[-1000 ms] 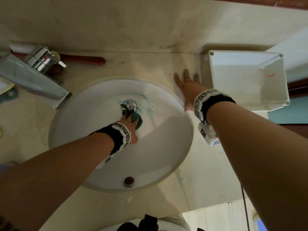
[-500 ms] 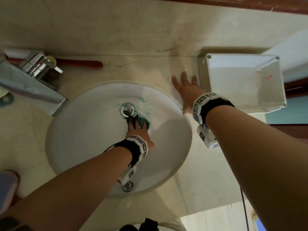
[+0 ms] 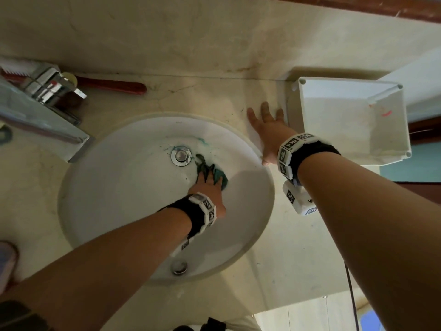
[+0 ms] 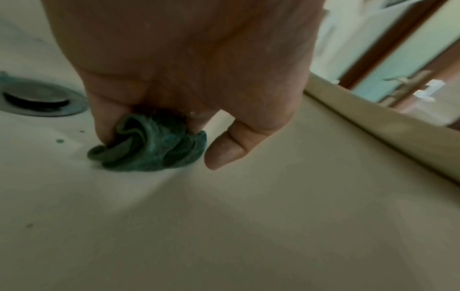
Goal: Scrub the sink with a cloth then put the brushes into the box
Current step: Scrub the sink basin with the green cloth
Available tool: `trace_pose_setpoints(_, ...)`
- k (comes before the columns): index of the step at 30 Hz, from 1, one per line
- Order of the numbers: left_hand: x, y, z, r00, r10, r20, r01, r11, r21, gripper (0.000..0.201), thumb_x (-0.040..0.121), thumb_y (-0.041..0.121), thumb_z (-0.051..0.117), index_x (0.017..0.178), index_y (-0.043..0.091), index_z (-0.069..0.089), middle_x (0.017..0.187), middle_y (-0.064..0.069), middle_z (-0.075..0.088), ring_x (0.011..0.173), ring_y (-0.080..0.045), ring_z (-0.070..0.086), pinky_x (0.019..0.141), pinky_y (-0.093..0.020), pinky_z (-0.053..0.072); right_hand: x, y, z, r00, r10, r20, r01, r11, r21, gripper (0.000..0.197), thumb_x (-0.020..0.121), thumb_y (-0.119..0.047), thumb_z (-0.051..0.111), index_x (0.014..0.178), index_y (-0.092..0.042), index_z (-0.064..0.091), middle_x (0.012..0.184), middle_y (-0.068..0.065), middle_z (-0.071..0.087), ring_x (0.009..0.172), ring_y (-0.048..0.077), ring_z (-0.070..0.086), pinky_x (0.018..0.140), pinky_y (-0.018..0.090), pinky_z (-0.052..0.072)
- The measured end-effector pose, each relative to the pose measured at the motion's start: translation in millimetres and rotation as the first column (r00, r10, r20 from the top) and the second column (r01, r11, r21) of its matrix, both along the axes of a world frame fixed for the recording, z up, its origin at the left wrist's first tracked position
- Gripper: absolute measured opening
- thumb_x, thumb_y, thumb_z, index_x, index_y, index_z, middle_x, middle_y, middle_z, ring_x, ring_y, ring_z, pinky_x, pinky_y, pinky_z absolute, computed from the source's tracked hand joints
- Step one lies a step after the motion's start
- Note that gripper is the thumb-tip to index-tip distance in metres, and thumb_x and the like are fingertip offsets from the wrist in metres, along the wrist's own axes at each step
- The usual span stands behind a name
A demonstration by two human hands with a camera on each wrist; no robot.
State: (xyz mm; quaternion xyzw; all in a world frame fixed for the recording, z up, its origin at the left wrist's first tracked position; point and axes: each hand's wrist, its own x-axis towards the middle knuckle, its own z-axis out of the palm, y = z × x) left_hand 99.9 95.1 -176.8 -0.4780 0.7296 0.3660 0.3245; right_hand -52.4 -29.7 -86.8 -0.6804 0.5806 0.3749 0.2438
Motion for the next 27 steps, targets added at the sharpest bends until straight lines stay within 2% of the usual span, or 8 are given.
trace_pose_setpoints(4, 4, 30, -5, 0.998, -0.041, -0.04, 0.042, 0.999, 0.01, 0.095, 0.09, 0.046, 0.053, 0.153, 0.016, -0.011, 0.159, -0.012, -0.016, 0.146, -0.037, -0.013, 0.118, -0.043, 0.013, 1, 0, -1, 1.0, 0.004, 0.004, -0.004, 1.0, -0.003, 0.14, 0.068, -0.012, 0.087, 0.149, -0.032, -0.025, 0.157, 0.007, -0.031, 0.144, 0.045, -0.017, 0.112, 0.064, 0.025)
trace_pose_setpoints(9, 2, -1, -22, 0.996, 0.067, -0.059, -0.068, 0.998, -0.003, 0.089, 0.09, 0.038, 0.055, 0.154, 0.023, -0.004, 0.161, -0.006, -0.012, 0.147, -0.033, -0.006, 0.115, -0.045, 0.024, -1, -1, -2, 1.0, 0.007, 0.0, -0.007, 1.0, -0.009, 0.14, 0.068, -0.012, 0.087, 0.149, -0.034, -0.025, 0.157, 0.005, -0.032, 0.144, 0.044, -0.018, 0.111, 0.064, 0.026)
trace_pose_setpoints(13, 9, -2, -16, 0.986, 0.1, -0.131, -0.108, 0.993, -0.054, 0.067, 0.095, 0.02, 0.051, 0.154, 0.02, 0.017, 0.152, -0.012, 0.033, 0.135, -0.031, 0.038, 0.106, -0.04, 0.038, -4, 1, -4, 1.0, 0.008, -0.017, -0.008, 1.0, -0.014, 0.14, 0.068, -0.013, 0.087, 0.149, -0.034, -0.024, 0.158, 0.005, -0.029, 0.144, 0.045, -0.016, 0.11, 0.065, 0.026)
trace_pose_setpoints(15, 24, 5, -6, 0.947, 0.239, -0.214, -0.25, 0.968, -0.026, 0.065, 0.095, 0.017, 0.053, 0.152, 0.023, 0.024, 0.144, -0.013, 0.044, 0.127, -0.031, 0.046, 0.105, -0.036, 0.038, -2, 1, -4, 0.999, 0.022, -0.026, -0.023, 1.0, -0.015, 0.14, 0.067, -0.014, 0.087, 0.149, -0.033, -0.024, 0.158, 0.006, -0.028, 0.144, 0.046, -0.014, 0.11, 0.065, 0.027)
trace_pose_setpoints(20, 67, 22, 38, 0.581, 0.692, -0.428, -0.758, 0.652, 0.026, 0.077, 0.085, 0.011, 0.066, 0.15, 0.031, 0.03, 0.139, -0.008, 0.051, 0.124, -0.026, 0.051, 0.106, -0.027, 0.036, 7, 14, 0, 0.999, -0.024, 0.033, 0.027, 0.996, -0.087, 0.117, 0.08, -0.005, 0.074, 0.153, -0.025, -0.015, 0.16, 0.011, -0.021, 0.145, 0.049, -0.007, 0.113, 0.062, 0.024)
trace_pose_setpoints(23, 87, 33, 68, 0.462, 0.729, -0.505, -0.846, 0.533, -0.003, 0.069, 0.077, 0.013, 0.075, 0.14, 0.028, 0.048, 0.122, -0.003, 0.064, 0.11, -0.021, 0.06, 0.093, -0.021, 0.042, 9, 39, 1, 0.968, -0.011, 0.249, 0.072, 0.97, -0.233, 0.084, 0.084, -0.016, 0.069, 0.153, -0.018, 0.02, 0.16, 0.012, 0.013, 0.144, 0.043, 0.016, 0.115, 0.05, 0.028)
trace_pose_setpoints(25, 97, 39, 83, 0.362, 0.754, -0.548, -0.901, 0.434, 0.002, 0.052, 0.073, 0.016, 0.081, 0.122, 0.021, 0.064, 0.107, -0.001, 0.068, 0.099, -0.017, 0.063, 0.086, -0.022, 0.045, 13, 66, 4, 0.851, -0.074, 0.521, 0.21, 0.955, -0.208, 0.072, 0.083, -0.028, 0.075, 0.146, -0.017, 0.041, 0.154, 0.007, 0.035, 0.141, 0.029, 0.032, 0.114, 0.037, 0.032)
trace_pose_setpoints(27, 101, 48, 98, 0.191, 0.799, -0.57, -0.95, 0.297, 0.097, 0.031, 0.074, 0.015, 0.082, 0.103, 0.017, 0.07, 0.09, 0.0, 0.069, 0.084, -0.013, 0.063, 0.08, -0.023, 0.047, 20, 96, 14, 0.58, -0.284, 0.764, 0.432, 0.902, 0.007, 0.066, 0.078, -0.031, 0.081, 0.137, -0.02, 0.053, 0.143, 0.0, 0.05, 0.131, 0.016, 0.048, 0.104, 0.028, 0.042)
